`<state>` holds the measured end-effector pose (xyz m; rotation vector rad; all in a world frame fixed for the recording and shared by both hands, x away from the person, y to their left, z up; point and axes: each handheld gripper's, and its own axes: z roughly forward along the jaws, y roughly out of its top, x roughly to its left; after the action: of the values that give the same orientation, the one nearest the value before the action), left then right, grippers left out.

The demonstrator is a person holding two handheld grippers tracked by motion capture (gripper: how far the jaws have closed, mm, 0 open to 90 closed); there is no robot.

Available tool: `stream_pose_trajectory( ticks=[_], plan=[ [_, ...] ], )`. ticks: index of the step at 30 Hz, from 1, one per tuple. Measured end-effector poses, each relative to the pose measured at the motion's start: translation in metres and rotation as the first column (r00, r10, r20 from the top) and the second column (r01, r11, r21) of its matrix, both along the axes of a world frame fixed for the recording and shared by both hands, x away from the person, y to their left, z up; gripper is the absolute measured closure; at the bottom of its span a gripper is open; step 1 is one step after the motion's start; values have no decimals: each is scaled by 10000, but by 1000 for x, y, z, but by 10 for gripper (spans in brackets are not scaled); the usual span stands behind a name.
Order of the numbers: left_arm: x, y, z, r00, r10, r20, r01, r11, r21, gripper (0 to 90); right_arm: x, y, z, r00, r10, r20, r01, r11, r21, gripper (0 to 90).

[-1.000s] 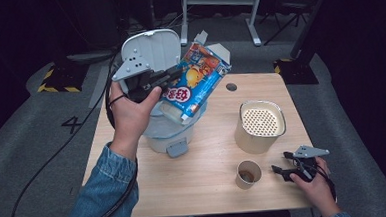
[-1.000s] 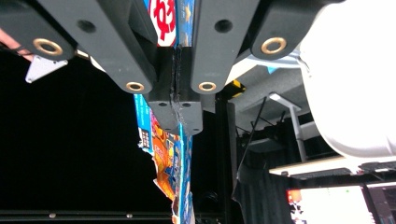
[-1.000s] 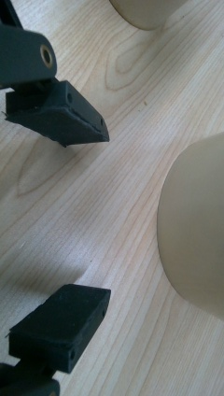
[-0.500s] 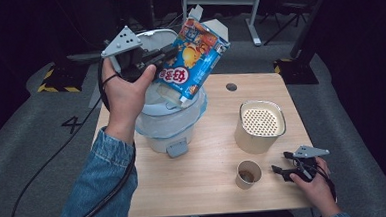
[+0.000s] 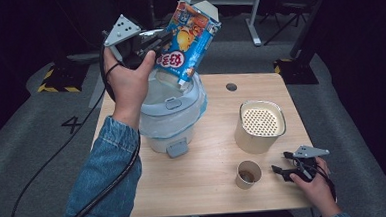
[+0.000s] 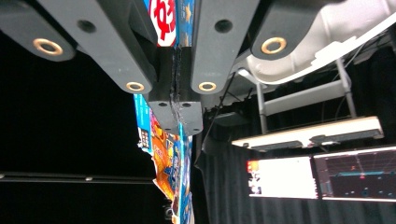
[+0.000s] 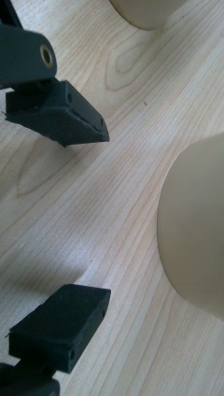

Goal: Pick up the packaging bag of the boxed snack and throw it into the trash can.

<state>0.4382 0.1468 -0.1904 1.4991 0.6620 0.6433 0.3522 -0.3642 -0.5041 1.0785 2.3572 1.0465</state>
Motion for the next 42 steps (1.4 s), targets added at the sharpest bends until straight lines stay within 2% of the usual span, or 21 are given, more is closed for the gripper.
stream_pose_trajectory(
  ticks=[8,10,18,23,29,42],
  plan=[
    [14,0,-7,9992,401,-55,-400,9988,270,890,0,0,0,10000,0,2,0,10000,-4,206],
    [17,1,-10,9987,512,-81,-508,9976,467,890,0,0,0,10000,0,0,0,10000,0,206],
    [30,2,-23,9964,756,-379,-731,9954,626,888,0,0,0,10000,0,2,0,10000,-4,206],
    [32,2,-28,9953,833,-500,-794,9940,747,888,0,0,0,10000,-2,3,2,10000,-2,206],
    [35,5,-36,9932,915,-719,-871,9942,628,884,0,0,0,10000,-5,6,5,10000,0,206],
    [33,10,-48,9896,1035,-999,-963,9926,743,884,0,0,0,10000,0,1,0,10000,2,206]
  ],
)
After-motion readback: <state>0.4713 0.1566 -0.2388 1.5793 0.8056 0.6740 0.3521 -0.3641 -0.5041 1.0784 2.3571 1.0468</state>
